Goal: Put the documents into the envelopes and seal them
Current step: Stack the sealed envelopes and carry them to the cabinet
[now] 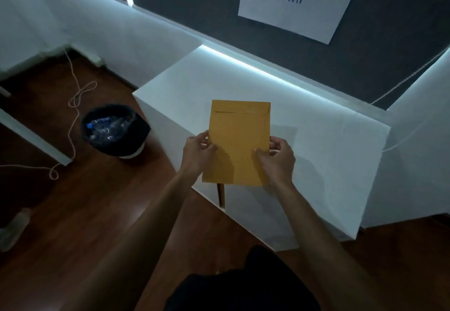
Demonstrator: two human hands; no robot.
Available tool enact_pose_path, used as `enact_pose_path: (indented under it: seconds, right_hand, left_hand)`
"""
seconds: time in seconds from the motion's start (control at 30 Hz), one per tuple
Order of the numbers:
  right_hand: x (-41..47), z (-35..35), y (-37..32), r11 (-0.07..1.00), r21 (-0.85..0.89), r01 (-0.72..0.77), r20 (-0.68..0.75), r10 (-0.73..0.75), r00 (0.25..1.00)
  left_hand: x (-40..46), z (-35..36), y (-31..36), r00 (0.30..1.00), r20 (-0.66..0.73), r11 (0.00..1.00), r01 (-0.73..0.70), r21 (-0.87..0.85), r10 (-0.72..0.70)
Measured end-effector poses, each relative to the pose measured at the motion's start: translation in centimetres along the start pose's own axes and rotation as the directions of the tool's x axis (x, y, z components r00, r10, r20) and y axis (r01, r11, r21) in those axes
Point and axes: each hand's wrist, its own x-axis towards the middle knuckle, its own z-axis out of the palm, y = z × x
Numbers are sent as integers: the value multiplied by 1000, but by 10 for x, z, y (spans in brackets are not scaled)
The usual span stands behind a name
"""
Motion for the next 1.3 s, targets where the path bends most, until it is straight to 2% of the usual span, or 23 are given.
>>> enact_pose_path:
  seconds: [0.33, 0.5, 0.67, 0.87, 1.2, 1.3]
  right_hand:
    - [84, 39, -11, 998, -48, -47, -121, 41, 992]
    - [113, 53, -9, 979, -176, -103, -215, 64, 974]
    - [135, 60, -6, 935, -286, -209, -270, 131, 954]
    - [136, 73, -8, 890, -371, -266, -302, 155, 941]
    - [136, 85, -9, 845, -425, -324, -377, 160, 912]
    - [136, 89, -11, 848, -408, -338, -392, 171, 904]
  left_hand:
    - [118, 14, 22, 993, 114, 987, -45, 156, 28]
    - [165, 30, 37, 979, 192, 945, -128, 299, 72]
    - [199, 50, 40, 968, 243, 936, -140, 322, 61]
    - [218, 47, 40, 959, 277, 937, -150, 315, 61]
    - [231, 47, 30, 924, 346, 883, -295, 366, 166]
    - [231, 44, 24, 869, 407, 807, -444, 390, 281]
